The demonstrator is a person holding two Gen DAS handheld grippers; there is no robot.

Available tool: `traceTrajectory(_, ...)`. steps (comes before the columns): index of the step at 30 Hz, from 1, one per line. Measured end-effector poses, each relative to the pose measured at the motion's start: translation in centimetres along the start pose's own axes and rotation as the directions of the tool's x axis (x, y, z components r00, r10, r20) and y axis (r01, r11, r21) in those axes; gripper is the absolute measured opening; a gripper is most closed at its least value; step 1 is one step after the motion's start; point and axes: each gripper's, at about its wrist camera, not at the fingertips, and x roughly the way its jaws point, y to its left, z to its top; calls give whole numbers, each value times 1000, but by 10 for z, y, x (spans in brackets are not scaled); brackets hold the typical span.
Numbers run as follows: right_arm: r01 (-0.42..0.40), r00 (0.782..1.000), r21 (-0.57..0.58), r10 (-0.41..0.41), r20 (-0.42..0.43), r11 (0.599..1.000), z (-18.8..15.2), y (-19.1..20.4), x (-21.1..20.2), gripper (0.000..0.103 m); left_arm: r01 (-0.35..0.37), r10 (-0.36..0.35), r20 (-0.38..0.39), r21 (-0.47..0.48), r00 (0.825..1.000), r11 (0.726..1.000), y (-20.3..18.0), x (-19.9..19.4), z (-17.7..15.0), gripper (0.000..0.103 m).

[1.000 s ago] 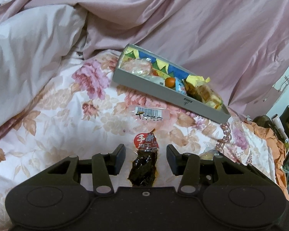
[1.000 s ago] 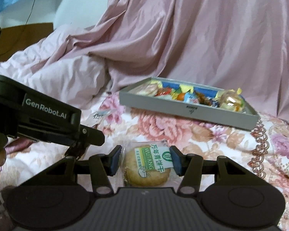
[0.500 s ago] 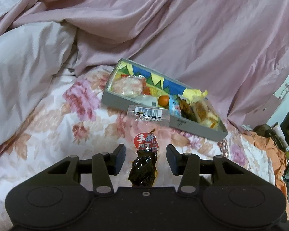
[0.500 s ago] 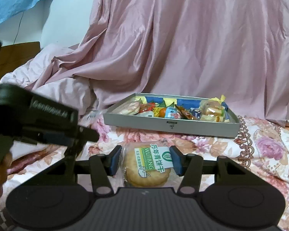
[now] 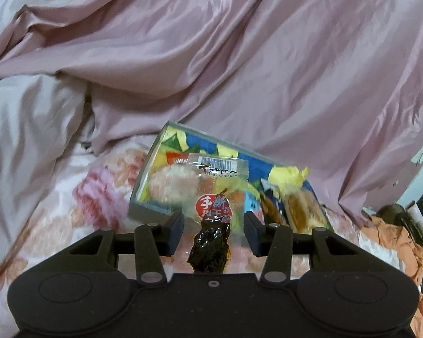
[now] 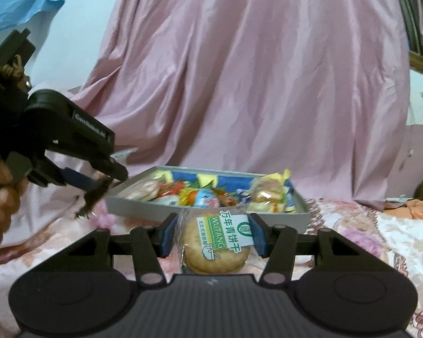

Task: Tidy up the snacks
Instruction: 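Carry the jerky packet and biscuit to the tray and lower them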

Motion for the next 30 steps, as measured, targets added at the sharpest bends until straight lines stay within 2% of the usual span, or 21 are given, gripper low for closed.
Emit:
traceTrajectory(6, 64, 991, -30, -60, 122, 997, 6, 2, 28, 58, -4, 4, 19, -24, 1000, 1000, 1, 17, 19, 49)
traceTrajectory(16, 60, 972, -7, -57, 226, 998, 14, 9, 91, 59, -17, 20, 69, -30, 997, 999, -3, 54, 39, 49)
traceTrajectory(22, 42, 968, 1, -41, 246, 999, 3, 11, 120, 59, -18, 19, 103, -12, 994, 1000, -12, 80, 46, 49)
traceTrajectory(30, -6, 982, 33, 0, 189, 999, -7, 2, 150, 59, -45, 40, 123, 44, 992, 998, -24, 117, 48, 49)
